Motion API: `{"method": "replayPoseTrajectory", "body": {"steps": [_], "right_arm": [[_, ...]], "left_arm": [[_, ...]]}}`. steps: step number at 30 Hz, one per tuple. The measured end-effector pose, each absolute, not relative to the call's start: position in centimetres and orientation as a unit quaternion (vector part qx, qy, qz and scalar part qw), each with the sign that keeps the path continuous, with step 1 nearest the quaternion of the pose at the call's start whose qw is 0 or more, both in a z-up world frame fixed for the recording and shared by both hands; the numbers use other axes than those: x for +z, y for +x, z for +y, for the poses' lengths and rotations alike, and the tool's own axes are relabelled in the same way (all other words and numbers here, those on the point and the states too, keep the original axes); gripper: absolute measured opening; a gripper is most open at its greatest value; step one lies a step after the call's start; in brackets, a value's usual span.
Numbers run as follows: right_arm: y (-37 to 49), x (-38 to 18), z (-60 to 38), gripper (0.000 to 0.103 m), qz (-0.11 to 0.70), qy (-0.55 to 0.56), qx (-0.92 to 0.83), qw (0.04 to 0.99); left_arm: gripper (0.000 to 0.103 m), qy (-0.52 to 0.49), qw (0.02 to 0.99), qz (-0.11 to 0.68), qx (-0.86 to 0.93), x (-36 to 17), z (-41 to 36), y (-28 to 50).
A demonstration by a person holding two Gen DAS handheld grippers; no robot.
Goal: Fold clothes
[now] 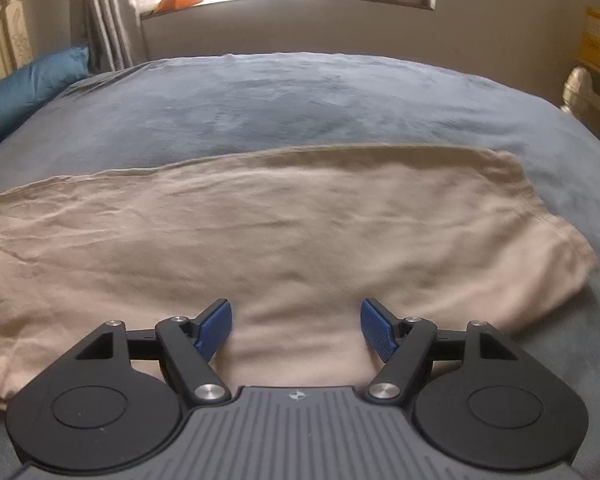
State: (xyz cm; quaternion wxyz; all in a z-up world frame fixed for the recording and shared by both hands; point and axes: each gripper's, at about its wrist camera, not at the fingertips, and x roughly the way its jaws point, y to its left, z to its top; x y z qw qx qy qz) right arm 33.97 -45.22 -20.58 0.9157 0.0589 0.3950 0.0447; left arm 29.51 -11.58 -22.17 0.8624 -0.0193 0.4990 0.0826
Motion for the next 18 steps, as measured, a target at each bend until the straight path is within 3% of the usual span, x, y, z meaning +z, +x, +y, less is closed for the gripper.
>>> {"method": "replayPoseTrajectory", "body": {"steps": [6, 10, 14, 18], "right_arm": [[32.7, -20.4, -50.5, 0.074, 0.39, 0.148, 0.007, 0.909], [33.0, -22.2, -57.1, 0.074, 0.38, 0.318, -0.054, 0.867], [33.4, -24.4, -61.8, 0.065, 0.359, 0.444, -0.096, 0.815], [34.3, -25.5, -63.0, 0.063, 0.341, 0.485, -0.101, 0.799]], "left_arm": [[0.103, -0.025, 0.862, 0.5, 0.078, -22.2, -11.4, 29.5], [0.103, -0.026, 0.861, 0.502, 0.077, -22.2, -11.4, 29.6], [0.103, -0.027, 0.861, 0.502, 0.076, -22.2, -11.3, 29.5], [0.103, -0.026, 0.861, 0.502, 0.076, -22.2, -11.4, 29.6]]}}
